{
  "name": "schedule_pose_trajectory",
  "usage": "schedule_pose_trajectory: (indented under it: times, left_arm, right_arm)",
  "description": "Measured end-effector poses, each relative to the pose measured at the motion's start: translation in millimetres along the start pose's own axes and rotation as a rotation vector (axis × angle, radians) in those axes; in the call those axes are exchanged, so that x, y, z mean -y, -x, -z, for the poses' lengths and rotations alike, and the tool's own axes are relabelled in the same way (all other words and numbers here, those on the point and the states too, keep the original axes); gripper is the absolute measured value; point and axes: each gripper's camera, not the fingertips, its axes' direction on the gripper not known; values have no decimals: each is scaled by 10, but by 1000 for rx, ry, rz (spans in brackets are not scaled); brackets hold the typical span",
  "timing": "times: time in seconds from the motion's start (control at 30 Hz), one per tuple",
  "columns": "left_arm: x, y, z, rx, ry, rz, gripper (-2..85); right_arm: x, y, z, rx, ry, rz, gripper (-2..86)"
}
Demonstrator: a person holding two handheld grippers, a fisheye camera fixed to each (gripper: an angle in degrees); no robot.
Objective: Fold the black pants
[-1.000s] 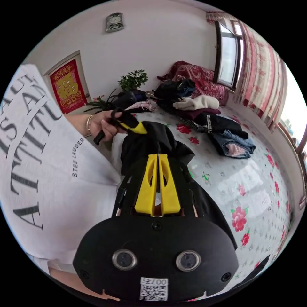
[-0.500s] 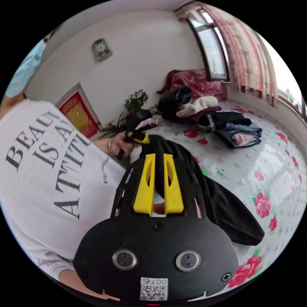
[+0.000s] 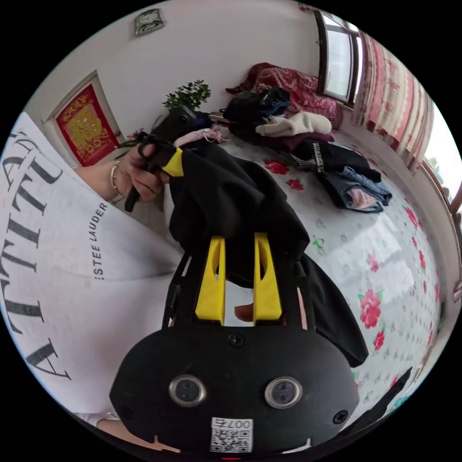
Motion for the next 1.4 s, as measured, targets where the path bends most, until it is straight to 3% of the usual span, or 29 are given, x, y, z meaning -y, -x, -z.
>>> schedule_pose_trajectory:
  times: [0.17, 0.3, 0.47, 0.6, 0.7, 0.73, 0.8, 0.83, 1.0, 1.17, 1.27, 1.4]
  left_arm:
    - [58, 196, -249, -48, 77, -36, -9]
    - [88, 381, -259, -53, 27, -71, -1]
    - [3, 562, -54, 277, -69, -100, 65]
    - [-188, 1139, -41, 600, -86, 15, 73]
    - [-419, 2015, -172, 767, -13, 273, 33]
    - [-529, 2375, -239, 913, 58, 428, 4]
    - [-635, 2797, -431, 1154, 247, 526, -4]
    - [-662, 2909, -570, 1206, 305, 436, -6]
    - [-616, 3145, -649, 1219, 342, 378, -9]
    - [-655, 3271, -663, 1244, 363, 336, -9]
    - [-686, 3292, -538, 1230, 328, 407, -6]
    - [-644, 2900, -480, 1113, 245, 273, 19]
  right_arm:
    - [217, 56, 76, 135, -84, 39, 82]
    - [253, 28, 224, 145, -112, 21, 56]
    - [-22, -337, 790, 164, -236, -117, 36]
    - [-141, -503, 972, 169, -236, -192, 28]
    - [-139, -502, 1108, 160, -190, -192, 20]
    - [-134, -487, 1182, 147, -156, -182, 15]
    - [-146, -448, 1319, 106, -82, -151, 10]
    - [-177, -420, 1428, 60, -20, -124, 6]
    - [-539, -455, 2011, -151, 178, -124, 0]
    - [-1115, -703, 2823, -202, -131, -408, 1]
    - [-1325, -713, 2638, -169, -200, -492, 7]
    - [-1777, -876, 1974, -123, -27, -681, 29]
